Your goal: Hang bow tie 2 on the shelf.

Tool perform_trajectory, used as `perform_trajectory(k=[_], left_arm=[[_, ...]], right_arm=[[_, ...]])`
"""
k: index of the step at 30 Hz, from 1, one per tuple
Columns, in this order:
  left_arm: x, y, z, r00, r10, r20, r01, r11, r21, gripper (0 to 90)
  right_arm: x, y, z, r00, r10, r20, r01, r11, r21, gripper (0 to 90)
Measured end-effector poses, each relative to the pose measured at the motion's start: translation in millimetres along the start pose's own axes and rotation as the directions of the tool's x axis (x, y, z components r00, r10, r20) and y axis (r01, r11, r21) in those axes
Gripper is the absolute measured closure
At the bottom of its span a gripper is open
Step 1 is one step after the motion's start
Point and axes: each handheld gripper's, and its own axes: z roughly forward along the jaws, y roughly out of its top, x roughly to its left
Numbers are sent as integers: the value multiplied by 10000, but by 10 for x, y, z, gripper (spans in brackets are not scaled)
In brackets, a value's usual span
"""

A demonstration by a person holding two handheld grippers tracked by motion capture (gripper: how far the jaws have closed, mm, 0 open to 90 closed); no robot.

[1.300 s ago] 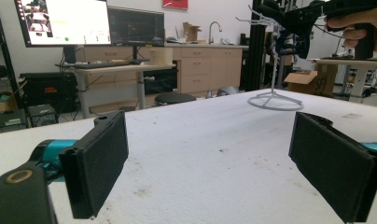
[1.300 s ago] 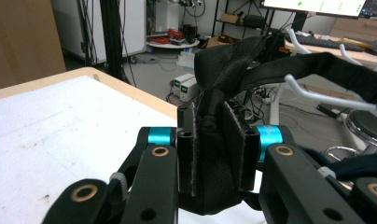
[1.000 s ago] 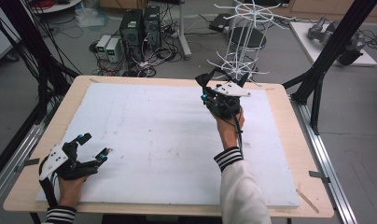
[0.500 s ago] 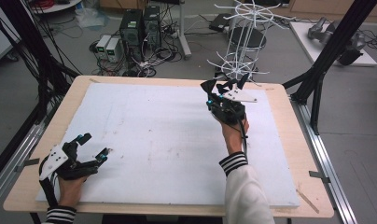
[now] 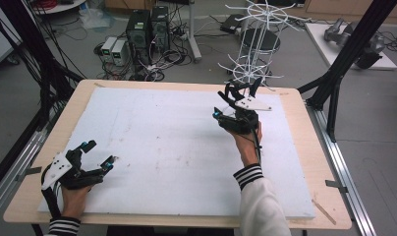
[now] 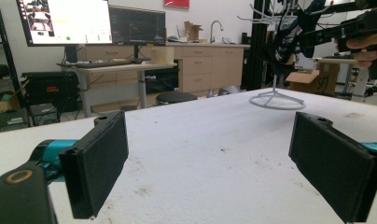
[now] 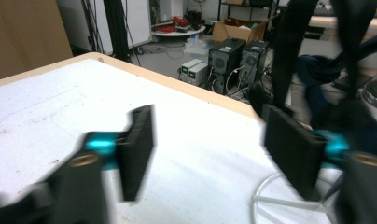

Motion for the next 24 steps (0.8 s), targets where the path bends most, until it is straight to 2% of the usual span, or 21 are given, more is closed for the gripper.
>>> perform_trajectory(k=[6,12,15,19,24], left_arm=[[0,-1,-2,10000,-20,-71,20,10000,-27,123],[-3,-1,1,9999,-7,-118,7,10000,-15,123],[-7,0,0,9999,13,-140,-13,10000,7,123],[-12,0,1,9999,18,-161,-18,10000,17,123],[-10,0,3,9998,25,-221,-24,10000,26,123]], right_arm=[[73,-21,-121,9993,-154,-350,150,9998,-132,112],[77,-76,-378,9968,-399,-693,365,9981,-493,111],[87,-116,-543,9968,-320,-733,263,9967,-764,104],[97,-223,-770,9975,-389,-584,325,9937,-1074,104],[70,-481,-989,9989,-355,-297,308,9889,-1456,105]])
